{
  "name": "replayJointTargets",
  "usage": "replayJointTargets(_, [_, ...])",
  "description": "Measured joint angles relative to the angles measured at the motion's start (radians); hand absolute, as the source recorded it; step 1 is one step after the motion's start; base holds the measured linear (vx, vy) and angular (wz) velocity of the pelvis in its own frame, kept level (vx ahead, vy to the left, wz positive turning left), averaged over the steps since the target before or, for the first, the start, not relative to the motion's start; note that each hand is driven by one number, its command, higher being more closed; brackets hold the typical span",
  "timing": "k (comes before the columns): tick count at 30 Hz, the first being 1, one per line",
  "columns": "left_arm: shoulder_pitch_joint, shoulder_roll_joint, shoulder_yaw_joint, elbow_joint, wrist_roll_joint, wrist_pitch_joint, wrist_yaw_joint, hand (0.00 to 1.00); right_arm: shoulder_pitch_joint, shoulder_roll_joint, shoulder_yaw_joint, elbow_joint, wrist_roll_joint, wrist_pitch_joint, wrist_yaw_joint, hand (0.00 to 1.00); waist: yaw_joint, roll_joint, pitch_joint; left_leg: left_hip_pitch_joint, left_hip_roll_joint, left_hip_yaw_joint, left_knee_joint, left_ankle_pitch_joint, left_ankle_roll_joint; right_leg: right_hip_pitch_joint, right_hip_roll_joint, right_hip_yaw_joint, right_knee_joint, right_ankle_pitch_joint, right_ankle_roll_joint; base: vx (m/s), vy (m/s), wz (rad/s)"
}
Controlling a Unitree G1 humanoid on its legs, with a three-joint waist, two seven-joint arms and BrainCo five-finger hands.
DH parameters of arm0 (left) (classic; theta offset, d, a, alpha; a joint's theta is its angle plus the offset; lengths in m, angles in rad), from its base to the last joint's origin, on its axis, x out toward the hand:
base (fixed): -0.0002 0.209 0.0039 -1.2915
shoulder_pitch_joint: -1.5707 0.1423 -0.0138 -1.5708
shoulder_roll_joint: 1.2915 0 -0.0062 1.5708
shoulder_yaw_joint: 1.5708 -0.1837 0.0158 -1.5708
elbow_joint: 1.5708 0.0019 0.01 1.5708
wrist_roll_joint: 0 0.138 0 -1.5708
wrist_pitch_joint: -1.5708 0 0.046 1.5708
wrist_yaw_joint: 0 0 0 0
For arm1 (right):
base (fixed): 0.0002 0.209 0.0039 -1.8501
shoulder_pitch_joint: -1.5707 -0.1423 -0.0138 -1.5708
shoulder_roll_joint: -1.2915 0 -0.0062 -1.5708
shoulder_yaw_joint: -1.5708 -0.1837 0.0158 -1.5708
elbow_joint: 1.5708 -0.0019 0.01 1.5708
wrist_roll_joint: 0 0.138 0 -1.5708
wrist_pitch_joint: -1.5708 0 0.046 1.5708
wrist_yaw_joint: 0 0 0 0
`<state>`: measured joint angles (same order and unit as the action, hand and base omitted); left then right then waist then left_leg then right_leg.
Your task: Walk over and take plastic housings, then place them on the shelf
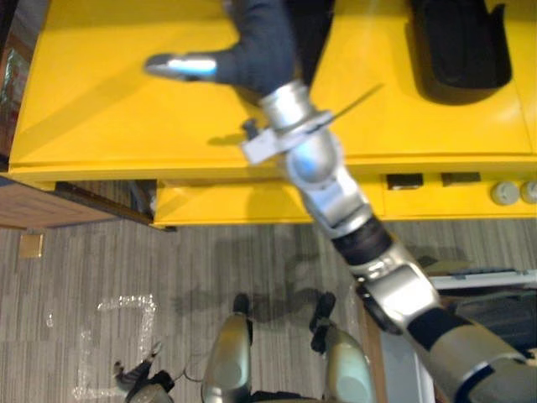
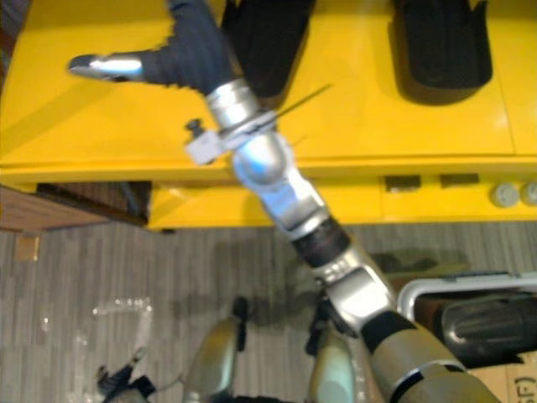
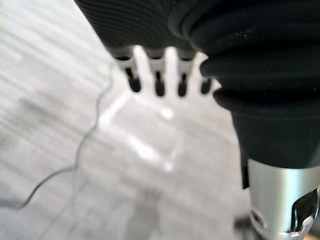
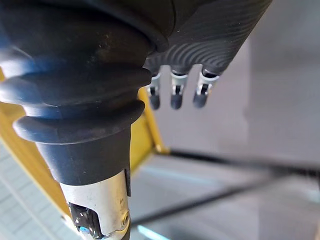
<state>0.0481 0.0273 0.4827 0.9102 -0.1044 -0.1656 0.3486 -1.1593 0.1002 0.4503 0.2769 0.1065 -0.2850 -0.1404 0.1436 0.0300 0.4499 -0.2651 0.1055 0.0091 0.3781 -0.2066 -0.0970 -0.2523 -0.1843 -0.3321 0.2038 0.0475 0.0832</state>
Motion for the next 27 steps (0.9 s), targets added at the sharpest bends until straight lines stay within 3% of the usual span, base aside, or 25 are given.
replayJointTargets(2, [-0.026, 0.004, -0.047, 0.013, -0.006, 0.004, -0.041, 0.00, -0.059, 0.071, 0.021, 0.102, -0.001, 0.013, 0.010, 0.00, 0.015, 0.004, 0.002, -0.015, 0.001, -0.022, 0.002, 0.002, -0.003, 0.009, 0.003, -0.026, -0.012, 0.000, -0.001, 0.01, -0.010, 0.25])
replayJointTargets(6, [-0.089, 0.005, -0.149, 0.014, -0.013, 0.006, -0.061, 0.00, -0.161, 0.075, -0.023, 0.255, -0.004, 0.033, 0.004, 0.00, 0.066, 0.029, 0.015, -0.063, -0.005, -0.092, 0.004, 0.016, -0.021, 0.011, 0.002, -0.099, -0.016, -0.005, -0.008, -0.01, -0.020, 0.51])
replayJointTargets(10, [-0.107, 0.004, -0.224, 0.014, -0.016, 0.004, -0.067, 0.00, -0.174, 0.075, -0.101, 0.312, -0.002, 0.056, -0.032, 0.00, 0.094, 0.059, 0.030, -0.092, -0.015, -0.135, -0.003, 0.037, -0.033, 0.009, -0.004, -0.142, -0.011, -0.009, -0.014, -0.01, -0.019, 0.40])
replayJointTargets(16, [-0.134, 0.003, -0.304, 0.020, -0.016, 0.004, -0.068, 0.00, -0.180, 0.075, -0.289, 0.342, -0.006, 0.072, -0.135, 0.00, 0.121, 0.078, 0.040, -0.126, -0.018, -0.157, -0.041, 0.074, -0.039, -0.020, -0.010, -0.178, -0.001, -0.017, -0.024, -0.03, -0.034, 0.17])
replayJointTargets(27, [-0.170, -0.005, -0.360, 0.035, -0.081, 0.004, -0.068, 0.00, -0.181, 0.075, -0.431, 0.359, -0.162, 0.146, -0.278, 0.00, 0.127, 0.085, 0.042, -0.147, -0.004, -0.165, -0.090, 0.116, -0.062, -0.086, -0.010, -0.185, 0.059, -0.050, -0.049, 0.00, -0.046, 0.02])
